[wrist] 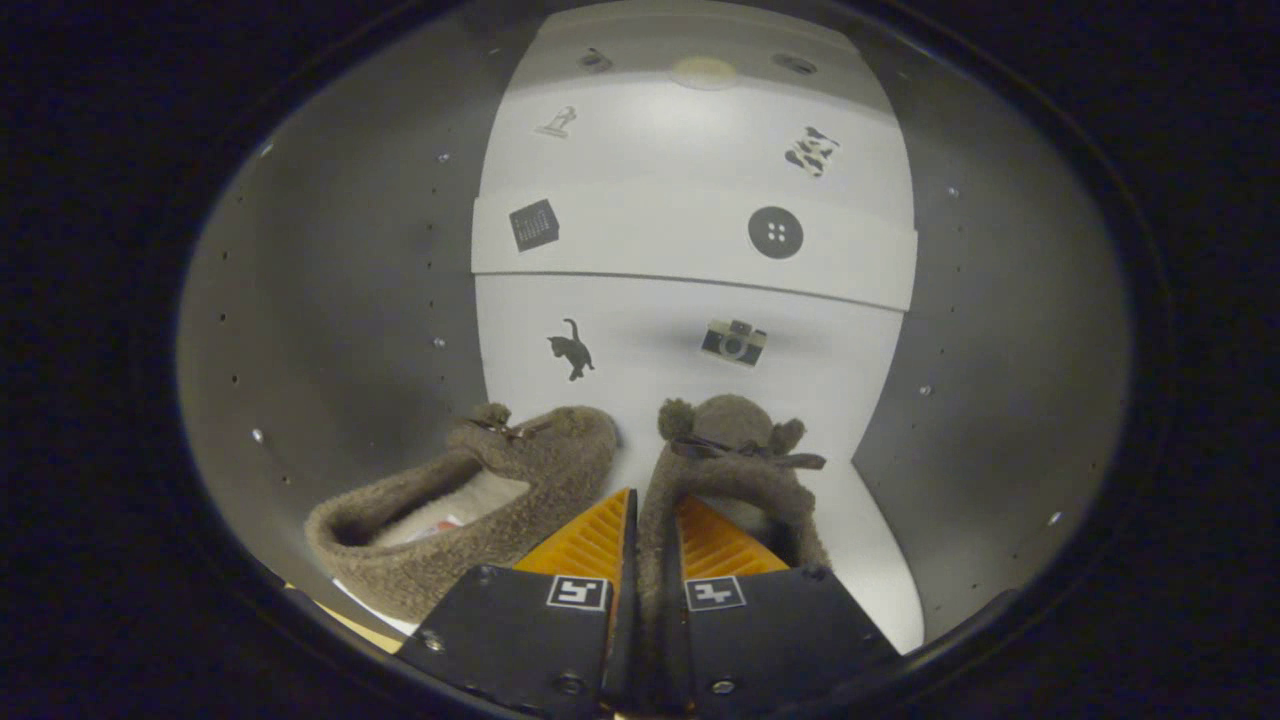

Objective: Open the shoe cabinet door, grab the shoes and put them into the shoe cabinet, then close the shoe cabinet door.

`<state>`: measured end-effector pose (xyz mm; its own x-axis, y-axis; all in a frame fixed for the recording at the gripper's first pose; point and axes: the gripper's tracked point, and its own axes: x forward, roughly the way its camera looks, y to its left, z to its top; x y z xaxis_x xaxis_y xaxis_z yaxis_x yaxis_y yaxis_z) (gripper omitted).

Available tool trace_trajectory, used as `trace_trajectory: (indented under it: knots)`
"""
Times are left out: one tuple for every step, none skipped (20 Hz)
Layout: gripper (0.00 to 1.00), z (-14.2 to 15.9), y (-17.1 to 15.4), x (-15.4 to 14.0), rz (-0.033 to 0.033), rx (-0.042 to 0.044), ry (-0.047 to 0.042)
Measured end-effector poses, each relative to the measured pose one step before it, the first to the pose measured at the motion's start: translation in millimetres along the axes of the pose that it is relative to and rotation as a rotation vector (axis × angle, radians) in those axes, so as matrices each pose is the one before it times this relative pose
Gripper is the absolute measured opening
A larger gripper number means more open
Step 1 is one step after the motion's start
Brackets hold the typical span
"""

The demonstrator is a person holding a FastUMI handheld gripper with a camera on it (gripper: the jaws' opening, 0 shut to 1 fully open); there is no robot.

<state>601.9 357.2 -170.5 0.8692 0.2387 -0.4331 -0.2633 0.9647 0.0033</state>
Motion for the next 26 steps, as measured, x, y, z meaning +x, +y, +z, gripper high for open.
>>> trace_trajectory:
  knots:
    - [0.18,0.31,1.59,-0.19,0.0082,0.01514,-0.0057]
    - [0.2,0.52,2.43,-1.82,0.01015,0.00798,0.00011]
    - [0.23,1.53,-1.78,-3.2,-0.01829,-0.0078,-0.0013]
    - [0.37,2.16,-3.28,-6.58,-0.01801,-0.0107,-0.00727]
    - [0.51,3.68,0.52,-8.41,-0.0044,-0.00061,-0.00673]
    - [0.59,1.47,0.45,-7.84,0.00526,0.00929,-0.01048]
    - [0.67,1.43,3.71,-9.3,0.01346,0.00072,-0.00245]
    - [0.75,-0.4,0.54,-9.92,-0.001,0.00072,-0.00026]
    - [0.83,-2.39,0.61,-9.6,-0.00762,-0.00486,-0.00095]
    - [0.83,0.03,1.64,-12.6,-0.00477,-0.00933,-0.00788]
    - [0.83,0.15,2.36,-13.5,-0.00676,-0.00567,-0.01452]
    - [0.83,-1.09,3.05,-15.93,-0.0066,-0.00099,-0.01056]
    - [0.84,-1.03,4.51,-18.53,0.00214,-0.00421,-0.01229]
    - [0.85,-0.95,5.05,-19.67,-0.0029,-0.0061,-0.00965]
    - [0.86,-1.36,4.33,-20.85,0.00209,-0.00293,-0.00992]
    - [0.9,-0.65,7.6,-21.39,0.00969,-0.00644,-0.00897]
    - [0.95,0.19,5.75,-22.27,0.00611,-0.00324,-0.01402]
    - [0.97,1.87,6.82,-23.07,0.01268,-0.01075,-0.01388]
    - [0.97,5.17,8.46,-23.2,0.01437,-0.0066,-0.02767]
    - [0.97,7.31,7.0,-23.3,0.01389,-0.00549,-0.03053]
    - [0.97,6.29,4.49,-24.63,0.0076,-0.01885,-0.02218]
    - [0.98,8.31,0.26,-23.8,-0.01095,-0.01295,-0.03341]
    - [0.99,6.34,-1.44,-25.29,-0.01499,-0.01233,-0.02243]
    - [1.0,7.39,-2.66,-26.14,-0.0142,-0.01434,-0.02189]
    - [1.0,6.23,-7.04,-26.44,-0.02571,-0.01721,-0.01668]
    - [1.0,8.39,-9.24,-25.28,-0.02912,-0.01855,-0.02282]
